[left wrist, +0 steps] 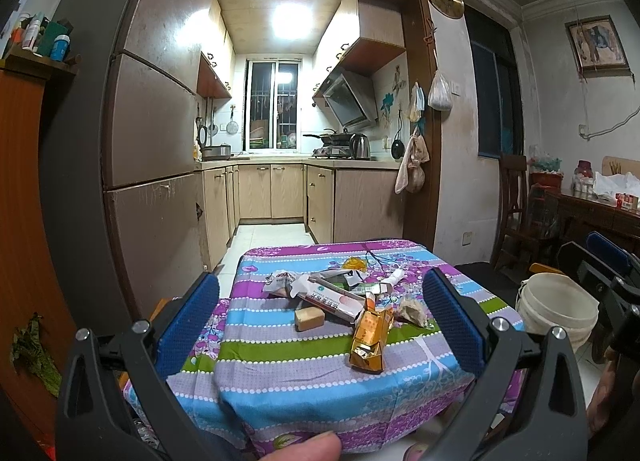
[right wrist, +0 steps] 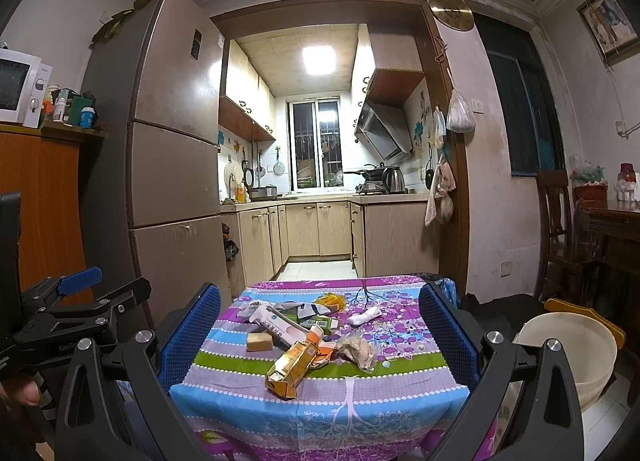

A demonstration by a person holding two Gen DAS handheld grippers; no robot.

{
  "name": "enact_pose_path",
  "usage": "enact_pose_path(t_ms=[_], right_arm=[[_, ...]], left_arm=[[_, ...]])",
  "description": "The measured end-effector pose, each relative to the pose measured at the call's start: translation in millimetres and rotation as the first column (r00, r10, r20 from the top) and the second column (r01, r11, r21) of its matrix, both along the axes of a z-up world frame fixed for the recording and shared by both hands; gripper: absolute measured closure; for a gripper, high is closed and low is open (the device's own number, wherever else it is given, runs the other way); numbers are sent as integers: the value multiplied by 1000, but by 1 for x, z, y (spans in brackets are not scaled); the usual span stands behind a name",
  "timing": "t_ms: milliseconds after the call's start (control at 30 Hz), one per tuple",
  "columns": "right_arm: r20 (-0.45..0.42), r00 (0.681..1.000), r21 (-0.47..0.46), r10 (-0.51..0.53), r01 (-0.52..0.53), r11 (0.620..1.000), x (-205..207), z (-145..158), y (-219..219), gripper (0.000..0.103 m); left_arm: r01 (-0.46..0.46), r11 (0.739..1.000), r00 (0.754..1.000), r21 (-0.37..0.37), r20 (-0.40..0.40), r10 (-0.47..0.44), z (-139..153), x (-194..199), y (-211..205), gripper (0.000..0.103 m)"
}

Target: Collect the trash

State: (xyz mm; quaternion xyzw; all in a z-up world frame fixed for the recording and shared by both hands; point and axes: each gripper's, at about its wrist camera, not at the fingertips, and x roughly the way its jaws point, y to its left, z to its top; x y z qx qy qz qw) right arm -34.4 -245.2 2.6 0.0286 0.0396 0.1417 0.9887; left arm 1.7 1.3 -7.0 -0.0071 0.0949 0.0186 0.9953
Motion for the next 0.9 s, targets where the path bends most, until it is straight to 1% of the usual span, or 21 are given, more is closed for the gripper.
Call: enact_pose_path(t_ms=[433,500,533,567,600,667,700,733,767,800,833,900], right_arm=[[-12,1000,-7,3,-3,1000,4,-7,2,4],[-25,1000,-11,11,-12,1000,9,-6,2,4],[-44,999,-10,25,-26,1000,14,-8,3,4],[-65,997,-2,39,-39,999,19,-9,2,4],[-105,992,19,69,-67,998,28,-14,1,4],[-206,969,82,139,-125,989,55,-29,1,5],[-257,950,112,176,-151,982,70,-39,3,6],[-289,938,122,193,-164,979,80,-46,6,13],[-350,911,138,220,-182,974,100,-59,11,19],[-413,877,168,246,-193,967,121,-74,17,32],[-450,854,189,261,-194,963,134,-84,21,42],[-530,799,227,284,-190,955,172,-110,33,42]], left_arm=[[2,1000,1000,2,-6,-2,-2,1,4,5],[31,999,999,-10,-32,-32,-1,9,11,5],[47,999,997,-19,-59,-48,-1,15,16,5],[66,997,993,-32,-95,-68,-3,25,23,5],[80,996,990,-41,-114,-84,-4,33,28,5],[101,993,984,-65,-143,-109,-9,52,42,5],[79,995,981,-64,-171,-89,-16,68,54,5],[52,998,980,-47,-187,-60,-21,79,60,5],[35,999,979,-35,-199,-42,-26,88,65,5],[24,999,973,-31,-229,-31,-34,104,76,5],[17,999,964,-36,-266,-26,-42,117,84,5],[12,998,937,-65,-347,-34,-62,144,102,5]])
